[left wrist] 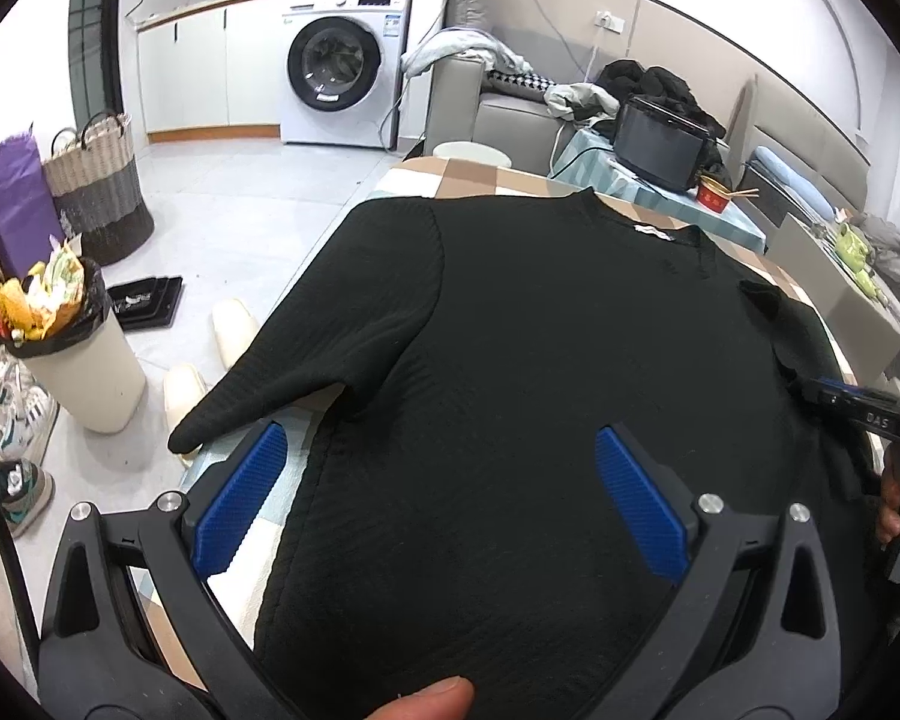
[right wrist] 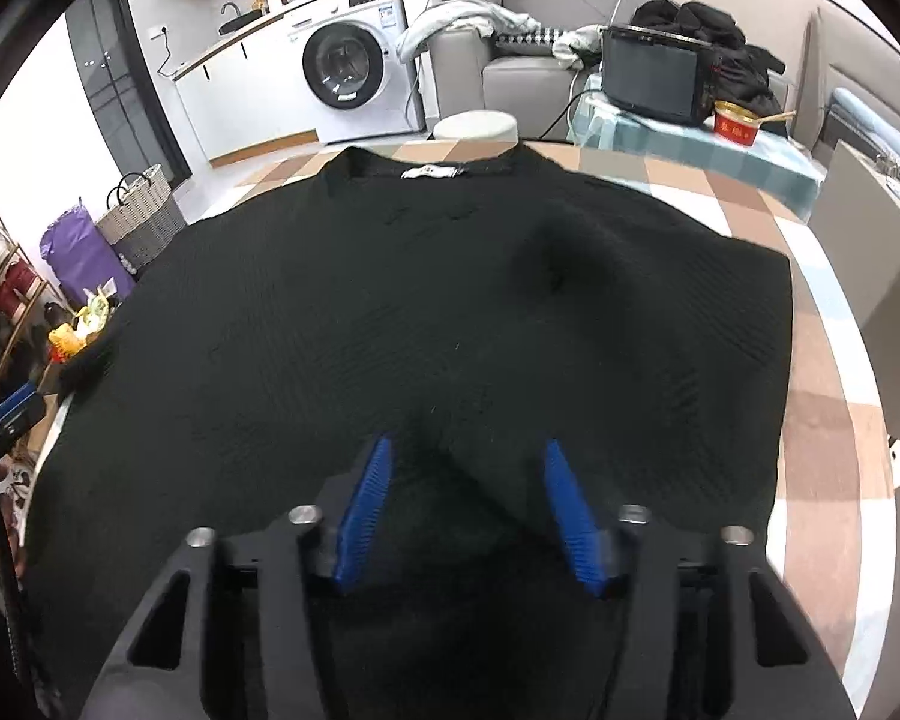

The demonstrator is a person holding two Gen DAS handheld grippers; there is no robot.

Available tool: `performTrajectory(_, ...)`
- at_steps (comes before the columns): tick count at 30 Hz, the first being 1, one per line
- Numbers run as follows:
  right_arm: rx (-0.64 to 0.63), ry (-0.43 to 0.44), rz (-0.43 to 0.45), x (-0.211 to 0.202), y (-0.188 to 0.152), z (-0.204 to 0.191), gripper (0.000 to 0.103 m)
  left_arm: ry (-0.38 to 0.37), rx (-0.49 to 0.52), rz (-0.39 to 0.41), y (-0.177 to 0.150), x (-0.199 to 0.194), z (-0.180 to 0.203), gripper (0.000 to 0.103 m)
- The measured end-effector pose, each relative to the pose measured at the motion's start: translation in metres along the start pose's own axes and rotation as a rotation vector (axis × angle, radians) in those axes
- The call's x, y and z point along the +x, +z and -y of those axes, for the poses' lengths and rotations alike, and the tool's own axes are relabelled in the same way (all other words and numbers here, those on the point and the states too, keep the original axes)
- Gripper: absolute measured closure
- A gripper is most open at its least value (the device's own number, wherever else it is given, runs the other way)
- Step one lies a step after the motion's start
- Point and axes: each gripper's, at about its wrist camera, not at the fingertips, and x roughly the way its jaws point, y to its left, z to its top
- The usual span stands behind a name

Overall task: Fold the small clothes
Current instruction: 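Open the right tool and release the folded sleeve onto the body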

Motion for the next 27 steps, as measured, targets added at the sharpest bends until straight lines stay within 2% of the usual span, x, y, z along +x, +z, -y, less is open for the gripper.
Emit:
performTrajectory(5,0.013,0.165,0.015,-0.015,-0.005,0.000,0.096,0.018,-0.042,0.001,0.001,0.003,-0.012,0.001)
performTrajectory(7,0.012,0.186,0.001,-0.017,-0.007,-0.003,0.096,0.030,-0.056,0.000,0.001,0.005,-0.017,0.001)
performTrajectory(10,0.009,0.173,-0.040,-0.010,-0.009,-0.004,0.094,0.028,-0.099,-0.008,0.000,0.006,-0.028,0.001)
performTrajectory(13,0.047,0.185,-0.062,-0.012,-0.012,-0.002,0.078,0.019,-0.166,-0.020,0.002,0.010,-0.045,0.001)
performTrajectory(14,0.052,0.191,-0.048,-0.017,-0.015,-0.002,0.061,0.017,-0.196,-0.023,0.003,0.011,-0.053,0.001)
performTrajectory(15,0.060,0.206,-0.026,-0.025,-0.018,-0.001,0.050,0.018,-0.236,-0.028,0.003,0.014,-0.064,0.001)
performTrajectory(19,0.078,0.236,0.029,-0.050,-0.027,0.001,0.049,0.027,-0.395,-0.069,0.005,0.032,-0.108,0.002)
performTrajectory(20,0.087,0.232,0.038,-0.056,-0.029,0.003,0.048,0.025,-0.424,-0.081,0.005,0.037,-0.117,0.006)
performTrajectory(23,0.123,0.228,0.054,-0.069,-0.036,0.009,0.047,0.002,-0.510,-0.126,0.004,0.054,-0.145,0.012)
performTrajectory(27,0.172,0.217,0.079,-0.085,-0.047,0.020,0.045,-0.036,-0.634,-0.195,-0.005,0.081,-0.178,0.013)
